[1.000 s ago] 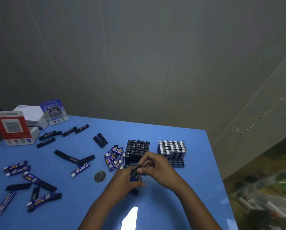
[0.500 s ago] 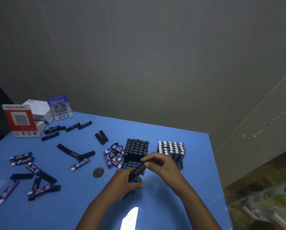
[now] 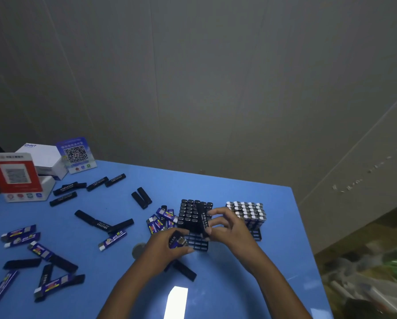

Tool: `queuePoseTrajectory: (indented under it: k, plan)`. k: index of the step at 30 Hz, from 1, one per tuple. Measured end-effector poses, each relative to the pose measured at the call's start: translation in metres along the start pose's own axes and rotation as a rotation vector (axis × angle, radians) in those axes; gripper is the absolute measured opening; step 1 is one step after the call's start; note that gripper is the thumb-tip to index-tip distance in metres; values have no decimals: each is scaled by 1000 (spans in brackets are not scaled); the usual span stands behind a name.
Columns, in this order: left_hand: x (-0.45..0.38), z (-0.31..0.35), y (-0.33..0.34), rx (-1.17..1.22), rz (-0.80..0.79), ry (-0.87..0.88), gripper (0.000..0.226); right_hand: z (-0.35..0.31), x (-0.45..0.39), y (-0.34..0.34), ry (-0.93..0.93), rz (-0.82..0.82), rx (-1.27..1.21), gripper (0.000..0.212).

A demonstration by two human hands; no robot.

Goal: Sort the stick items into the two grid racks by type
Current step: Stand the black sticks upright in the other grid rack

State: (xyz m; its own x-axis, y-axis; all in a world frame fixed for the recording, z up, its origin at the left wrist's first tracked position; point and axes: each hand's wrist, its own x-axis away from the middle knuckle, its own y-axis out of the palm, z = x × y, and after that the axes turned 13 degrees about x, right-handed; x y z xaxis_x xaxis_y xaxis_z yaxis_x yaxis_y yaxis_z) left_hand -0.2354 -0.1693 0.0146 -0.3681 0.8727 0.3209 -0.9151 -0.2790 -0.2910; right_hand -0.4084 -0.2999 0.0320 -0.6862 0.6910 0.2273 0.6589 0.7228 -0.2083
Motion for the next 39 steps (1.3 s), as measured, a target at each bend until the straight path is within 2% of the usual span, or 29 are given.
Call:
queuePoseTrajectory:
  k: [4, 7, 13, 18, 21, 30, 39]
  plan:
    - [-7, -15, -15, -15, 14, -24, 52, -4, -5, 13, -91, -23, 112, 61]
    - [-12, -24, -23, -15, 24, -29, 64, -9, -7, 19, -165, -13, 229, 70]
    - [-15, -19, -31, 29, -2, -1, 53, -8, -15, 29, -185, 33, 320, 59]
    - [-17, -23, -34, 46, 0, 19, 44, -1, -23, 35, -219, 172, 462, 27]
    - [-17, -28, -36, 61, 0, 19, 44, 3, -28, 38, -222, 211, 518, 16]
    - [-21, -41, -42, 88, 23, -7, 44, 23, -46, 42, -131, 122, 712, 13]
    - [-26, -45, -41, 87, 38, 6, 42, 30, -60, 46, -260, 125, 1050, 18]
